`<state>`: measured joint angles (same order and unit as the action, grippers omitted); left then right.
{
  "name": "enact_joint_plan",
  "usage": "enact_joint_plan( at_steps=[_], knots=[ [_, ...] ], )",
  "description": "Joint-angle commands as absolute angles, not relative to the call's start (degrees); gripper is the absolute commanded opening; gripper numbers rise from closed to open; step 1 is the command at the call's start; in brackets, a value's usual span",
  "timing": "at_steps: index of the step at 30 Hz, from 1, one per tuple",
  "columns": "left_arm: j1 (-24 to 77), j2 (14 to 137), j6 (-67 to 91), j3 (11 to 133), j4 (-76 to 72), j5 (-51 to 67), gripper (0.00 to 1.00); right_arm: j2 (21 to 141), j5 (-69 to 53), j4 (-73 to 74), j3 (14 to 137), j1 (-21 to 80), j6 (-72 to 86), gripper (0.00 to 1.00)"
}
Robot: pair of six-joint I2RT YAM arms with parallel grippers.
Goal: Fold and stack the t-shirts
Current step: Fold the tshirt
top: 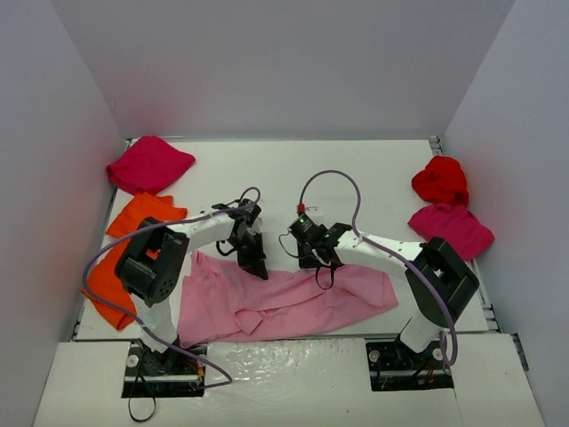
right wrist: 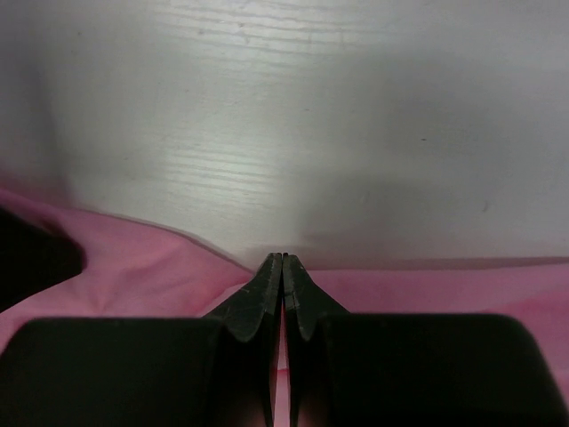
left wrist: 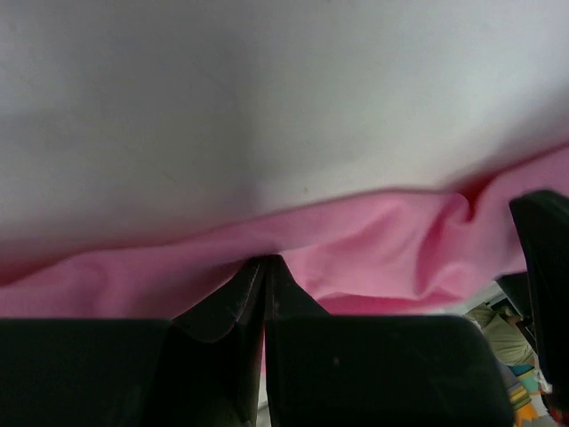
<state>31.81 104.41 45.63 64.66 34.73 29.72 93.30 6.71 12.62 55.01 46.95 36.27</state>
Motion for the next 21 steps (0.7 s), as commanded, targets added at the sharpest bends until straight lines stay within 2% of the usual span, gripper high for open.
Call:
enact_joint_plan(
  at_steps=[1,14,21],
  knots=[
    [32.1,107.3,43.5,70.3,38.0,28.3,0.00,94.8,2.0,7.7,58.0,49.4,33.6,0.00],
    [32.4,116.4,40.4,82.7,51.1,13.6,0.00,99.6,-0.7,6.7,58.9,51.5,32.0,0.00],
    [31.9,119.5,38.5,95.4,58.6,5.5,0.00,105.7,6.4,6.3,59.9,50.9,30.3,0.00]
  ],
)
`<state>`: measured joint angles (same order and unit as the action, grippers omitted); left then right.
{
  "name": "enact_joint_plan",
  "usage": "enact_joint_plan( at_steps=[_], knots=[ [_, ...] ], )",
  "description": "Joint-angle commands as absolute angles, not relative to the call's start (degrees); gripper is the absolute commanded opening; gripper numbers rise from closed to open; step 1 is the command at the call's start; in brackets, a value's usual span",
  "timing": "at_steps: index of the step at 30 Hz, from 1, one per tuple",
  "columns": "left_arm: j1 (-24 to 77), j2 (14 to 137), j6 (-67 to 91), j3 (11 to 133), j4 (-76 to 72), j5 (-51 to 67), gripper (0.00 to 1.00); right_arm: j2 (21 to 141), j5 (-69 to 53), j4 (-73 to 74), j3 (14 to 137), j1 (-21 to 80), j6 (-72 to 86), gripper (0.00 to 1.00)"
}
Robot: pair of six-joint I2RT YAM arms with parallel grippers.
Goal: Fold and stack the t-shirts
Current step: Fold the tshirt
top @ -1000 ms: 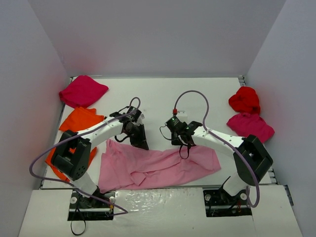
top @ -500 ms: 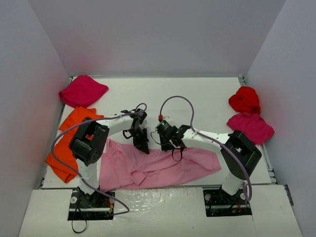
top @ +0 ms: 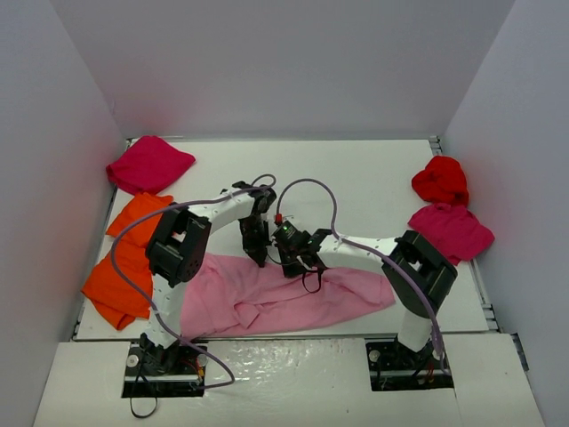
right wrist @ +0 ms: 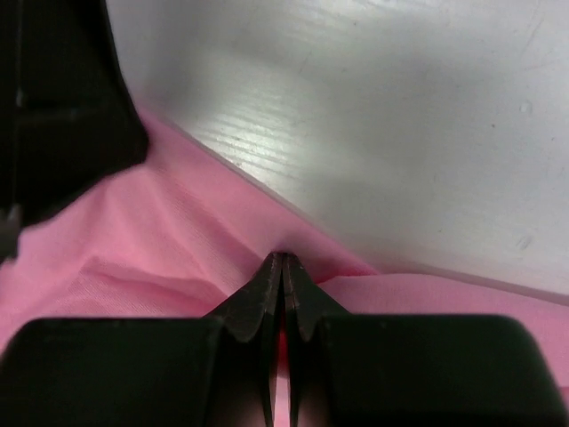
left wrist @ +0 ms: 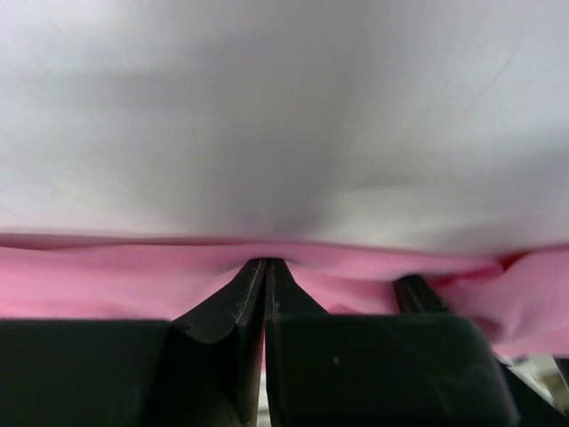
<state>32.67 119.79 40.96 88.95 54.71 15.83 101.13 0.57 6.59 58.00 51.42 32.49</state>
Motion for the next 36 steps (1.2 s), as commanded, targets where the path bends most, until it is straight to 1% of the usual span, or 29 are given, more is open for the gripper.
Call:
enact_joint_plan(
  at_steps=[1,6,12,14,16,19,21,24,25,28,31,35,36],
  knots=[
    [31.8,119.3,38.3,96.4,58.5,4.9,0.00,107.1,6.7,5.8,60.7,50.6,29.9,0.00],
    [31.2,117.5,37.6,98.5,57.7,0.9,0.00,111.4,8.8,3.9,64.8,49.4,28.0,0.00],
    [30.4,113.2,36.7,95.7,55.6,-1.9,0.00,116.8,11.2,3.3,71.8,45.2,24.7,0.00],
    [30.1,110.5,36.3,94.1,53.9,-3.0,0.00,119.3,10.8,3.1,73.7,42.1,23.9,0.00],
    [30.2,106.3,36.2,92.2,51.9,-3.2,0.00,120.5,10.2,3.0,76.0,39.9,23.4,0.00],
    [30.3,94.5,36.4,88.0,47.9,-3.3,0.00,122.8,10.2,3.1,78.5,37.9,22.7,0.00],
    [30.4,87.8,36.5,82.8,43.8,-3.3,0.00,123.5,10.2,3.1,79.8,36.1,22.5,0.00],
    [30.2,75.6,37.3,78.3,44.4,-5.0,0.00,124.4,10.4,3.1,80.5,34.0,22.1,0.00],
    [29.9,74.1,37.6,77.9,46.4,-6.2,0.00,124.4,10.6,3.2,80.7,33.4,22.0,0.00],
    [29.0,71.9,38.3,77.3,51.9,-7.5,0.00,124.5,11.4,3.2,80.9,31.8,21.8,0.00],
    [28.7,73.5,39.9,74.9,55.2,-5.8,0.00,124.6,12.1,3.8,81.0,30.5,21.6,0.00],
    [27.7,76.4,43.1,69.8,49.9,1.2,0.00,124.2,12.5,3.8,80.3,30.0,21.0,0.00],
    [27.3,77.3,43.7,68.8,48.4,3.2,0.03,124.1,12.5,3.8,80.1,29.9,20.9,0.00]
  ],
)
